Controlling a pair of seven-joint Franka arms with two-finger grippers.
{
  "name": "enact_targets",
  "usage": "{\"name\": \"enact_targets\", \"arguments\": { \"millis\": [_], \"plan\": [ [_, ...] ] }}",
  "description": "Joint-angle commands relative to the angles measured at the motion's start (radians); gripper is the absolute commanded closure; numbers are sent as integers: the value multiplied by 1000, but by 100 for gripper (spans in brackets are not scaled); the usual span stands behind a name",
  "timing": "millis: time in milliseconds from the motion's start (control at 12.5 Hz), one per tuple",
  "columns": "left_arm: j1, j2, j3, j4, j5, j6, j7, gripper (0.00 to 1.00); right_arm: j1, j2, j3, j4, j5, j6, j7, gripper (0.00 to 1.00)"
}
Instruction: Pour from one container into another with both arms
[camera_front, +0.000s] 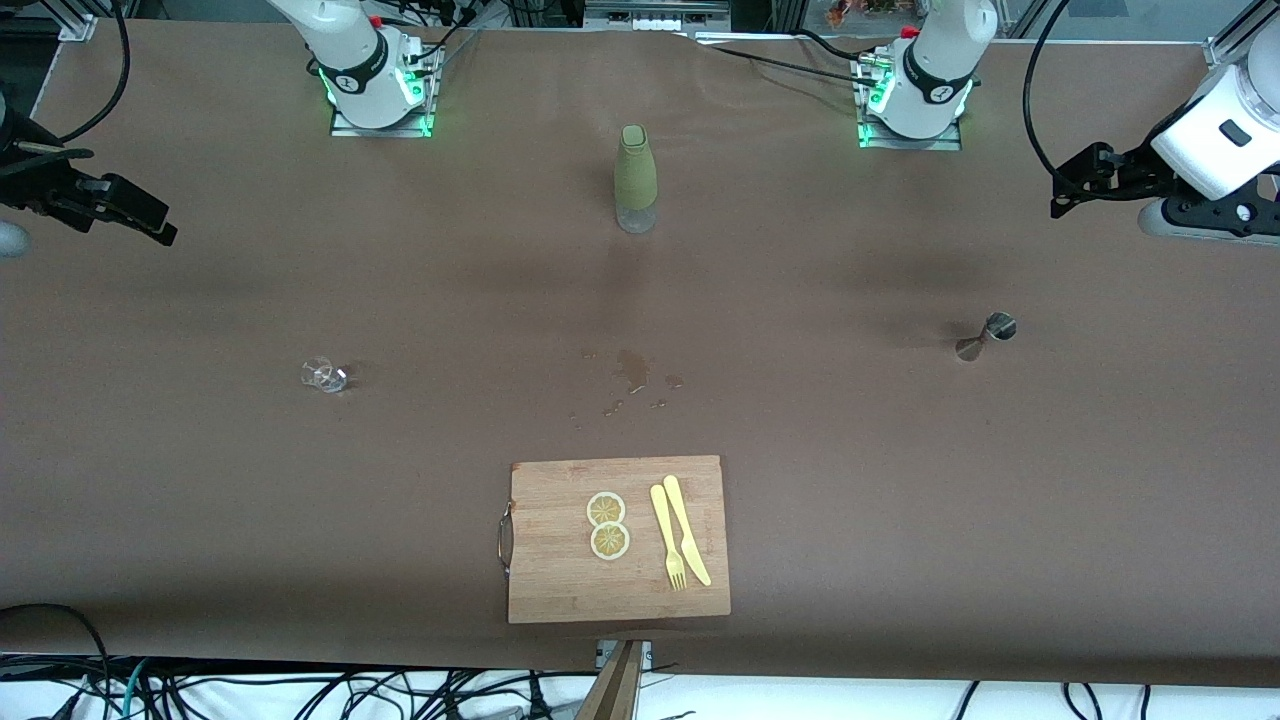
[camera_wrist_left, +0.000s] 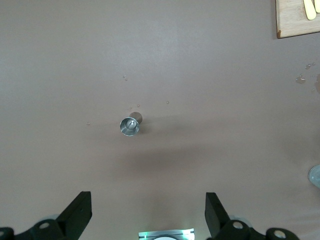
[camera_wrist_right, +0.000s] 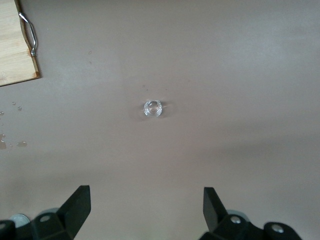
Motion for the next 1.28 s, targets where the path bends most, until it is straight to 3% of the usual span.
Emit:
{"name": "enact_targets", "arguments": {
  "millis": [0,720,1200],
  "plan": [
    [2,-6,6,14,-21,-20,13,0,-3,4,5,16,-3,-3,3,0],
    [6,-1,10,26,-23,-12,13,0,-1,4,7,17,-3,-1,3,0],
    [75,0,10,26,-61,-10,14,0,-1,4,7,17,-3,-1,3,0]
  ]
}}
